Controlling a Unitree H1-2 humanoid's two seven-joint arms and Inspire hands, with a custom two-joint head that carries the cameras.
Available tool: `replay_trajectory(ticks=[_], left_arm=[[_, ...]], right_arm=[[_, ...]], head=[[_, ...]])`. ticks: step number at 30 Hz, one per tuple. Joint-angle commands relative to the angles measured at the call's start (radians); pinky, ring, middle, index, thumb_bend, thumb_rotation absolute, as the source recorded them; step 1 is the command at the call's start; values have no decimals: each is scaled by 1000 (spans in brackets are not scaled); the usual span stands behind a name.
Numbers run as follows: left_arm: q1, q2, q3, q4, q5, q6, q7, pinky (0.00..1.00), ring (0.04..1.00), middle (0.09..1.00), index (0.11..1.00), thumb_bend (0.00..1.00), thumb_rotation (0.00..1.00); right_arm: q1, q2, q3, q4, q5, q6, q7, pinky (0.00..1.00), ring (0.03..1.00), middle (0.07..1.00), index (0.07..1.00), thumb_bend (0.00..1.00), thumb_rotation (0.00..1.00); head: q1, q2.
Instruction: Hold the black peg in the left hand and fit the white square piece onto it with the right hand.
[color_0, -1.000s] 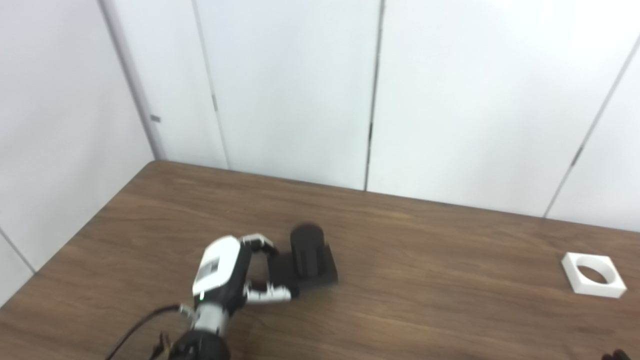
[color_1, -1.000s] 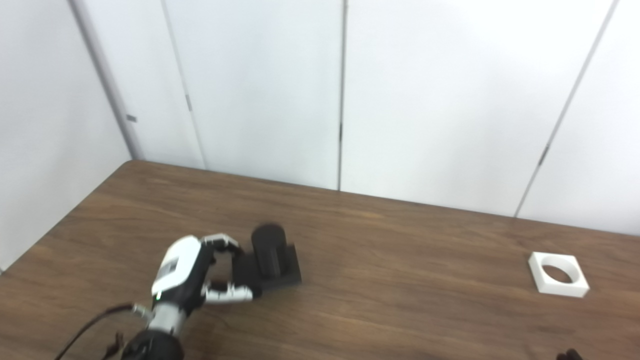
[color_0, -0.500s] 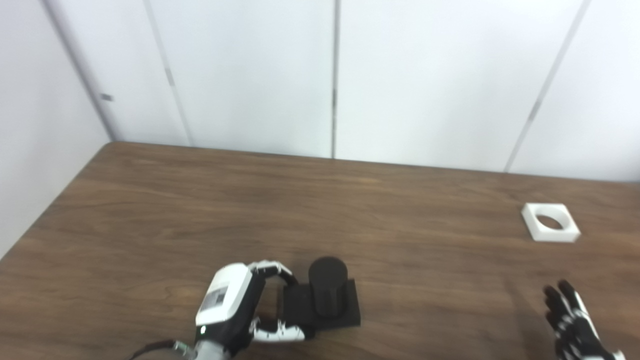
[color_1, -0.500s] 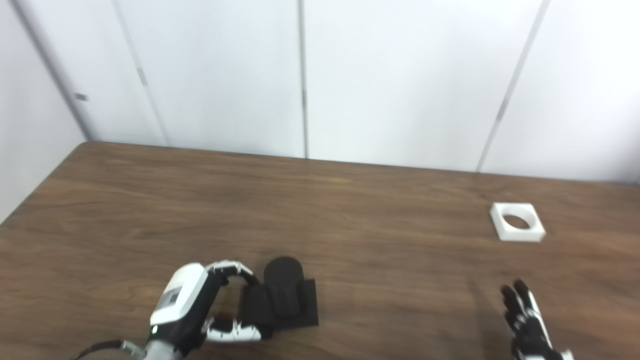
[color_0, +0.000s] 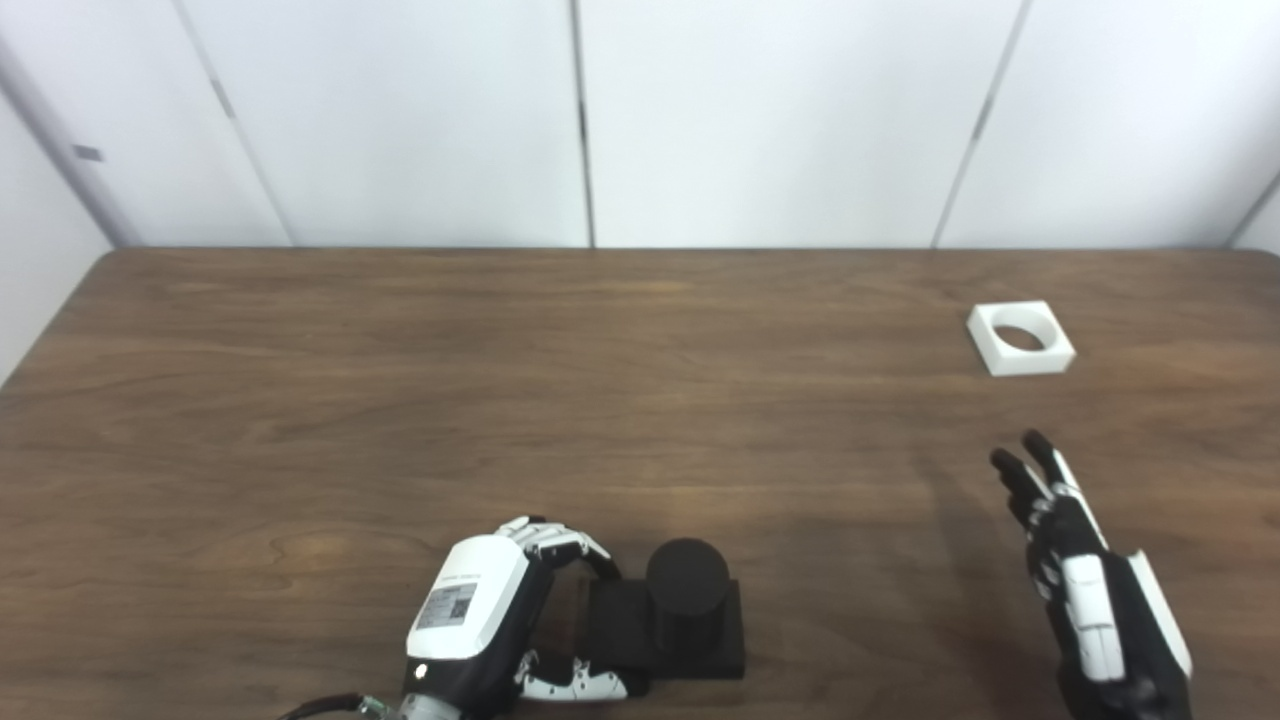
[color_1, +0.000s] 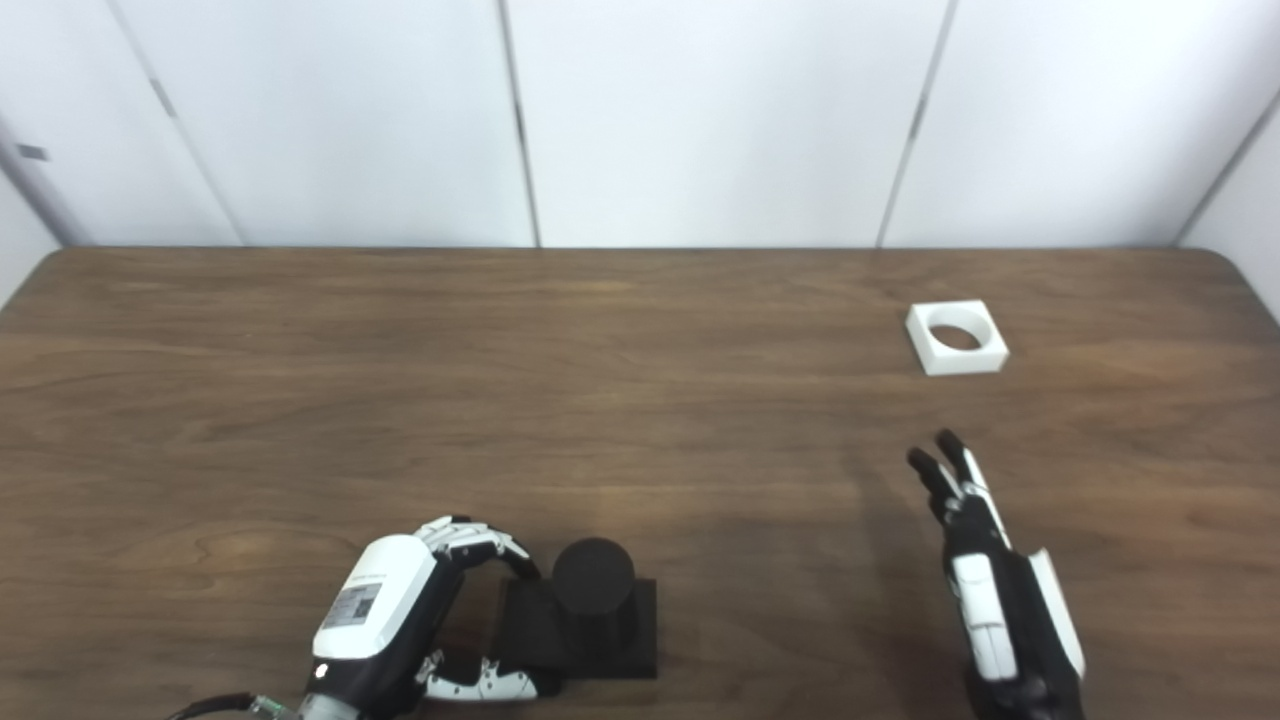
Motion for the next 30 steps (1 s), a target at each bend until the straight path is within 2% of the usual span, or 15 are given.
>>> replay_trajectory(ticks=[1, 4, 19, 23, 25, 30], left_arm=[[3, 3, -13, 11, 13, -21, -21, 927, 778, 699, 483, 520, 47], [4, 6, -12, 19, 19, -20, -38, 950, 785, 699, 483, 521, 48], [-1, 22, 12, 48, -7, -20, -91, 893, 791, 710, 484, 521, 48], [-5, 26, 22, 52, -13, -27, -93, 879, 782, 706, 484, 521, 48], [-7, 27, 27, 55, -17, -33, -93, 875, 779, 704, 484, 521, 48], [-11, 30, 32, 55, -21, -38, -99, 865, 775, 702, 484, 521, 47]], right_arm=[[-2, 29, 5, -42, -7, -10, -14, 1000, 963, 920, 962, 604, 1000], [-2, 32, 11, -50, -17, 0, -21, 1000, 957, 918, 961, 601, 1000], [-19, 38, 35, -69, -34, 35, -50, 998, 938, 898, 949, 581, 1000], [-42, 3, 31, -134, -61, 149, -42, 1000, 951, 920, 948, 566, 979], [-76, -36, 18, -167, -112, 220, -34, 993, 948, 927, 941, 543, 892], [-202, -152, -27, -207, -234, 394, 0, 902, 914, 904, 913, 541, 649]], head=[[-9, 5], [-24, 14], [-105, 32], [-145, 32], [-159, 32], [-180, 35]])
